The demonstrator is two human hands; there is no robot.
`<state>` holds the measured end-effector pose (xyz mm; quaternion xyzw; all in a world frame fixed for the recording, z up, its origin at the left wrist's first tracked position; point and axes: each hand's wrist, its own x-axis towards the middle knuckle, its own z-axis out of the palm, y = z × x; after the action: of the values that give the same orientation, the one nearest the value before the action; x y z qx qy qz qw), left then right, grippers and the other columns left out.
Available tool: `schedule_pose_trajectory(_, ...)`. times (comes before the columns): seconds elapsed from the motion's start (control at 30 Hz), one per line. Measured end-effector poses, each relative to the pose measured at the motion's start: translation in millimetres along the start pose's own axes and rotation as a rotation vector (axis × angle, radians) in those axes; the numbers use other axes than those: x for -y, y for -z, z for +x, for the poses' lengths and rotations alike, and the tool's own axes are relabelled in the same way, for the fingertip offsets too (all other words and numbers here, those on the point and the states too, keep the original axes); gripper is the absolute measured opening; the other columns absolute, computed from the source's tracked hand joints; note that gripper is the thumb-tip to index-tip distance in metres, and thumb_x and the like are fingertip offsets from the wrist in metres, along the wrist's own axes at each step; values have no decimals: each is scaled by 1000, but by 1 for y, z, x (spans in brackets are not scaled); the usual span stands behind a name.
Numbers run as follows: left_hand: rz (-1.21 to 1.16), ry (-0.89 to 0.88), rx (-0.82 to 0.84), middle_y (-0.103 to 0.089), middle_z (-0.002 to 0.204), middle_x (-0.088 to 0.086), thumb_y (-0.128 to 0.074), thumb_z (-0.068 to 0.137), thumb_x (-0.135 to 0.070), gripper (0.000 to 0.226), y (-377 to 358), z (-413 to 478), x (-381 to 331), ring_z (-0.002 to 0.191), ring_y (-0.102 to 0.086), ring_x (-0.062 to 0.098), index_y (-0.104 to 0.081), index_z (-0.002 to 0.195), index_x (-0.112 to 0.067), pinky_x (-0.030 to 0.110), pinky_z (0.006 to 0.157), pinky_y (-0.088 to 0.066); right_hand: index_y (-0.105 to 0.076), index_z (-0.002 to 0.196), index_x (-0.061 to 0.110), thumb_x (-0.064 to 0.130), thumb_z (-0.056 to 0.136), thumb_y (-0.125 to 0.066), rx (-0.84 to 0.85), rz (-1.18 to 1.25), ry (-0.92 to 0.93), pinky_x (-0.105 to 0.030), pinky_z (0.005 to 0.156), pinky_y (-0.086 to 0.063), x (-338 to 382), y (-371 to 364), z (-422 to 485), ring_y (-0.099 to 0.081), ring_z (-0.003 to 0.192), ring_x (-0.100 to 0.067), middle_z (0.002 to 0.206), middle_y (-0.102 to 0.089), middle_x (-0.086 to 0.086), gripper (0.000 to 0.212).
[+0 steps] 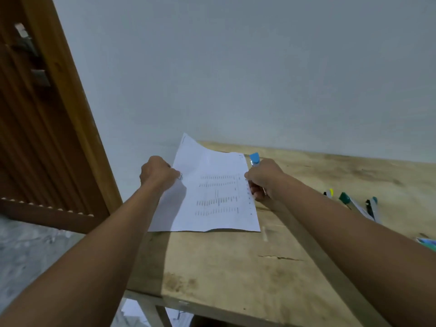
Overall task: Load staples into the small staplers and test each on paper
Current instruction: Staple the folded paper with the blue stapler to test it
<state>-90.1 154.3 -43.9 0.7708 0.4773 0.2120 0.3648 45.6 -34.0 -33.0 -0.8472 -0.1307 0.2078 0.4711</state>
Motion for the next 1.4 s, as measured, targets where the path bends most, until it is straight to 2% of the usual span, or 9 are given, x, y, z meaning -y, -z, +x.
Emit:
schedule_pose_trajectory(0.17, -274, -29, 120, -51, 79, 11, -68, 86, -14, 18, 9, -2, 8, 65, -47, 24, -56, 74, -6, 25, 53, -34, -49, 84, 4, 4, 89, -67, 76, 173, -40, -13, 32, -32, 2, 6, -6, -50, 39, -16, 70, -56, -11, 18)
schedule_pose_trajectory(0.3, -417, -72, 148, -70, 88, 13, -68, 88, -8, 4, 23, -23, 4, 66, -68, 24, -66, 85, -5, 26, 57, -56, -56, 94, 4, 3, 88, -63, 101, 309, -43, -16, 32, -29, -3, 17, -7, -47, 43, -16, 69, -61, -9, 10)
schedule_pose_trajectory(0.4, -551, -61, 231, -70, 84, 4, -67, 87, 0, 10, 29, -34, 5, 48, -67, 7, -67, 94, -8, 15, 42, -49, -56, 85, 11, 2, 87, -59, 172, 477, -37, -16, 31, -28, -7, 26, -8, -42, 41, -10, 56, -57, -2, 9)
schedule_pose_trajectory(0.73, -822, -124, 353, -70, 95, 12, -55, 89, 7, 21, 34, -43, 1, 89, -69, 20, -64, 107, 8, 31, 86, -54, -51, 74, 20, 21, 76, -43, 309, 767, -98, -15, 44, -17, -6, 40, -19, -32, 46, -12, 61, -50, 0, 8)
schedule_pose_trajectory(0.9, -1017, -27, 329, -66, 75, 14, -35, 87, 6, 33, 44, -50, -12, 70, -63, 26, -56, 64, -4, 29, 74, -55, -58, 72, 19, 23, 85, -57, 397, 744, -56, -14, 38, -26, -4, 48, -26, -43, 43, -9, 62, -56, 1, 14)
schedule_pose_trajectory(0.97, -939, 14, 306, -67, 89, 9, -43, 91, 0, 26, 46, -48, -12, 78, -62, 24, -67, 83, -7, 22, 60, -53, -65, 89, 9, 3, 84, -62, 343, 760, -20, -21, 50, -52, -5, 46, -25, -61, 59, -17, 74, -64, -4, 8)
schedule_pose_trajectory(1.1, -1093, 220, 500, -65, 109, 10, -68, 79, -33, 49, 45, -54, -5, 99, -64, 31, -62, 120, -9, 40, 90, -48, -66, 102, 3, -7, 78, -66, 231, 774, 56, -40, 85, -56, -2, 47, -22, -66, 83, -28, 97, -67, -11, 26)
schedule_pose_trajectory(1.27, -1464, 180, 753, -61, 132, 17, -64, 80, -55, 74, 29, -82, -2, 124, -56, 32, -53, 130, -2, 46, 98, -49, -62, 81, 8, -8, 79, -67, 112, 887, 74, -42, 88, -55, 3, 51, -17, -65, 80, -28, 87, -68, -10, 17)
schedule_pose_trajectory(1.4, -1718, 237, 504, -67, 119, 14, -76, 71, -36, 69, 8, -98, -17, 114, -63, 29, -54, 130, -6, 42, 100, -50, -60, 78, 9, -6, 80, -67, 63, 979, 40, -28, 60, -52, 9, 52, -17, -55, 50, -15, 72, -61, -6, 17)
